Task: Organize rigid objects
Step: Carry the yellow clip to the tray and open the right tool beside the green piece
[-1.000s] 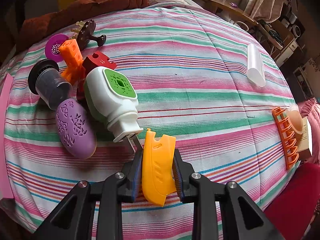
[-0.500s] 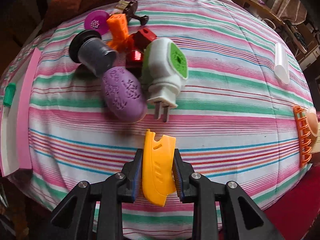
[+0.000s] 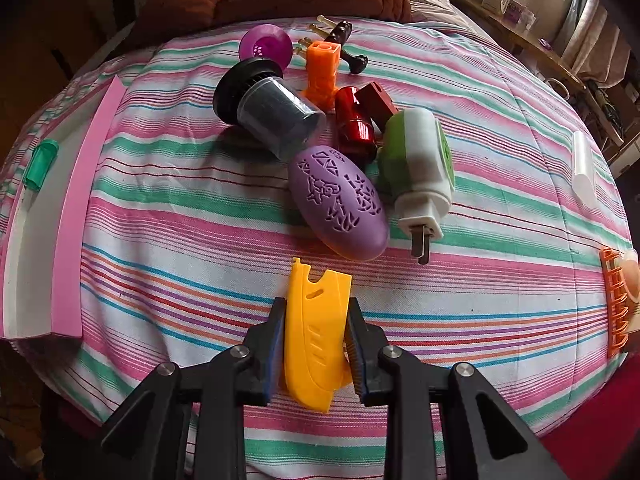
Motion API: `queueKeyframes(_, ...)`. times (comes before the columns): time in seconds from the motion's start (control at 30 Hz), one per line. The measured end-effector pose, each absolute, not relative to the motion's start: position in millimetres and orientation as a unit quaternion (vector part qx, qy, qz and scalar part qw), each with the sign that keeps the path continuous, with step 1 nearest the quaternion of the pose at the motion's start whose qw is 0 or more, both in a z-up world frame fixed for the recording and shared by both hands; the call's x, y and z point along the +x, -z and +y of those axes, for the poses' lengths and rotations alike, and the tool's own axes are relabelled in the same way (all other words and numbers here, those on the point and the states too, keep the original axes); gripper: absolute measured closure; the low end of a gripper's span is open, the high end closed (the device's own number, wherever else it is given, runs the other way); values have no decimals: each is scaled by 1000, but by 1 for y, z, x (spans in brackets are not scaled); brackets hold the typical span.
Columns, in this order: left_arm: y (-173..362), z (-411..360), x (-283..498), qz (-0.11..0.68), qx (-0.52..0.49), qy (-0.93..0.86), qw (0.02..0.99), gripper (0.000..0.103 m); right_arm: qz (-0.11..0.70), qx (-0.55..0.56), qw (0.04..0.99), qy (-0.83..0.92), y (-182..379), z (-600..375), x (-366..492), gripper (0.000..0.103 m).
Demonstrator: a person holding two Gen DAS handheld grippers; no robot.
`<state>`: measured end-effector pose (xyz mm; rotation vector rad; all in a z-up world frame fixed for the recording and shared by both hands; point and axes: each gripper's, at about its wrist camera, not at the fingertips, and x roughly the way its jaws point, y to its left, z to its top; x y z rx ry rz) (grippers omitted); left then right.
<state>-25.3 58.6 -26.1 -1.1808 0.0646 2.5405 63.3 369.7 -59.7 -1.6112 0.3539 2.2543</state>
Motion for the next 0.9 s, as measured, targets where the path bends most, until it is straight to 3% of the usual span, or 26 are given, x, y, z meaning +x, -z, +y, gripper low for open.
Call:
queueKeyframes(0.47,31,38,-25,20,-418,-897,143,35,105,-487,76,-864,6,303,40,76)
queueKeyframes(0.9,35,23,-31,13,-424,-897,123,35,60,-495,-32,-866,13,224,-23,76)
